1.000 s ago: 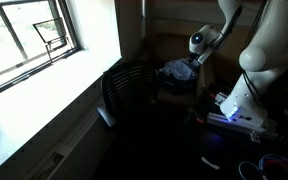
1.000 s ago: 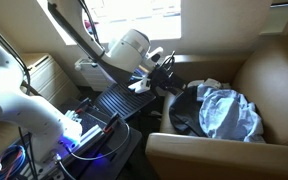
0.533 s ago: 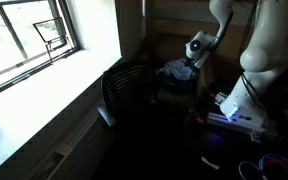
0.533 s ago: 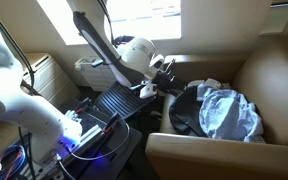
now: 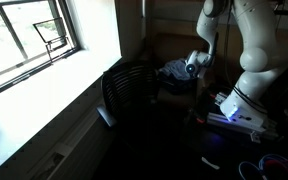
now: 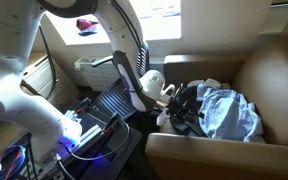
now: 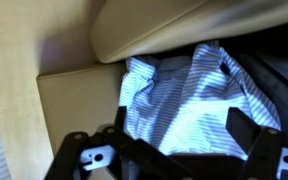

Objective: Take the cloth on the couch and put it on the chair

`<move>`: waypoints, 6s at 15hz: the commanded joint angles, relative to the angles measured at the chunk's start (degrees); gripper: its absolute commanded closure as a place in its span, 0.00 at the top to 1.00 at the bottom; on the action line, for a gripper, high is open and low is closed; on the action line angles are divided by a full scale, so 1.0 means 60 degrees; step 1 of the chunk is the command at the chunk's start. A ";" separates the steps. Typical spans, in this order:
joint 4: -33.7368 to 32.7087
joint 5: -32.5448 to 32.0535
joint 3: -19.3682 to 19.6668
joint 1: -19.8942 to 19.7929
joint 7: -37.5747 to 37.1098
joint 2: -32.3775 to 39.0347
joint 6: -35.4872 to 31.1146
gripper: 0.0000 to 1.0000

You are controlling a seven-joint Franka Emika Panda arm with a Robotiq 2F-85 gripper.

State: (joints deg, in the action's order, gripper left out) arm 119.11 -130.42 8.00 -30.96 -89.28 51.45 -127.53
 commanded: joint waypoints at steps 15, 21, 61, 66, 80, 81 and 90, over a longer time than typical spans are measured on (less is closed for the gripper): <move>-0.5426 -0.3065 -0.0275 -0.2327 -0.2419 0.3484 -0.4384 1.00; -0.5936 -0.0259 -0.0207 -0.2603 -0.0651 0.3537 -0.5781 1.00; -0.7745 -0.3118 -0.6540 -0.6275 -0.1927 -0.0887 -0.7139 0.00; -1.0817 -0.3111 -0.8057 -0.6618 0.0394 -0.0881 -0.9889 0.00; -1.0187 -0.2682 -1.3418 -0.8902 0.0048 -0.1955 -1.1771 0.00; -1.0223 -0.2679 -1.3346 -0.8887 0.0048 -0.1936 -1.1771 0.00; -0.6095 -0.2481 -1.8267 -1.0881 -0.0552 -0.2277 -1.1814 0.00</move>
State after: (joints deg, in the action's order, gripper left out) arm 72.92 -146.02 -92.30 -90.00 -90.06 40.13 -198.41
